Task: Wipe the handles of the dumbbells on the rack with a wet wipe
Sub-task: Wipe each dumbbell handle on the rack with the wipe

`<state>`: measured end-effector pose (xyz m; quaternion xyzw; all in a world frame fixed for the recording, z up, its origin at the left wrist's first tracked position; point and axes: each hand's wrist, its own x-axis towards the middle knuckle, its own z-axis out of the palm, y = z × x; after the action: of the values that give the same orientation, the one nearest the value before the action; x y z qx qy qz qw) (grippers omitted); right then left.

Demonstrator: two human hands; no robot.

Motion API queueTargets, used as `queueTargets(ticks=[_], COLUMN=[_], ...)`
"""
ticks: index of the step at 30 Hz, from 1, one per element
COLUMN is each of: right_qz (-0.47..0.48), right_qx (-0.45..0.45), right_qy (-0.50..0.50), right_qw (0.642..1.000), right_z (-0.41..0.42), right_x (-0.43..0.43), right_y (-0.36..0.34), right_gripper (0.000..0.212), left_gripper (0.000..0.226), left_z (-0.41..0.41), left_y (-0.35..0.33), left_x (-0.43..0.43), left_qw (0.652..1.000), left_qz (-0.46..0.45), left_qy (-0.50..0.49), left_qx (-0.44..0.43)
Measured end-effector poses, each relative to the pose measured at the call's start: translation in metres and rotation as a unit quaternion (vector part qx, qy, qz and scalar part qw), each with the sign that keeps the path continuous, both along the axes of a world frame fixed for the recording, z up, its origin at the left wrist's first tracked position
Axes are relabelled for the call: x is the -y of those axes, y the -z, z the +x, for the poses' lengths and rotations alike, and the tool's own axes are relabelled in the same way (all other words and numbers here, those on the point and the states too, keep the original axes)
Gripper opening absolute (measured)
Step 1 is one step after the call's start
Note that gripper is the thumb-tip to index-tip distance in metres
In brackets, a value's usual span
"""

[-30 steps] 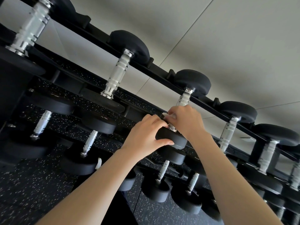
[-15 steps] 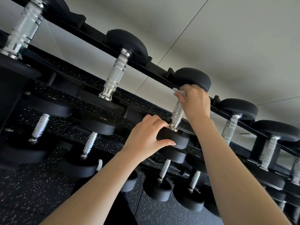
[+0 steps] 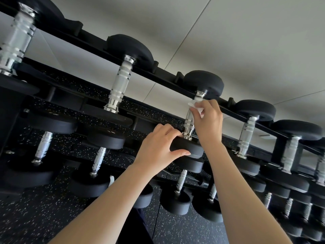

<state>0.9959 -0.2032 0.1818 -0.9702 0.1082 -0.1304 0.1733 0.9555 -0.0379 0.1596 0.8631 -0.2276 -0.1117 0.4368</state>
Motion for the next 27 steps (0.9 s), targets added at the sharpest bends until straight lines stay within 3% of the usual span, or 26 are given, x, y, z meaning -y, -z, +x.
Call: queueTargets(ticks=[10,20,27], right_qz=[0.149,0.253,0.292], right_qx=[-0.052,0.072,0.107], right_qy=[0.071,0.199,0.258], right_qw=[0.985,0.944,0.915], right_z=[-0.042,-0.086,-0.123], right_x=[0.002,0.059,0.146], right_y=[-0.007,-0.043,-0.053], right_gripper=[0.008,0.006,0.005], left_gripper=[0.056,0.058,0.055], left_z=[0.003,-0.007,-0.037], left_y=[-0.003,-0.023,-0.032], left_x=[-0.002,0.045,0.129], left_qw=[0.998,0.971,0.961], left_qz=[0.022,0.092,0.122], left_qy=[0.039,0.102,0.149], left_qx=[0.034,0.198,0.198])
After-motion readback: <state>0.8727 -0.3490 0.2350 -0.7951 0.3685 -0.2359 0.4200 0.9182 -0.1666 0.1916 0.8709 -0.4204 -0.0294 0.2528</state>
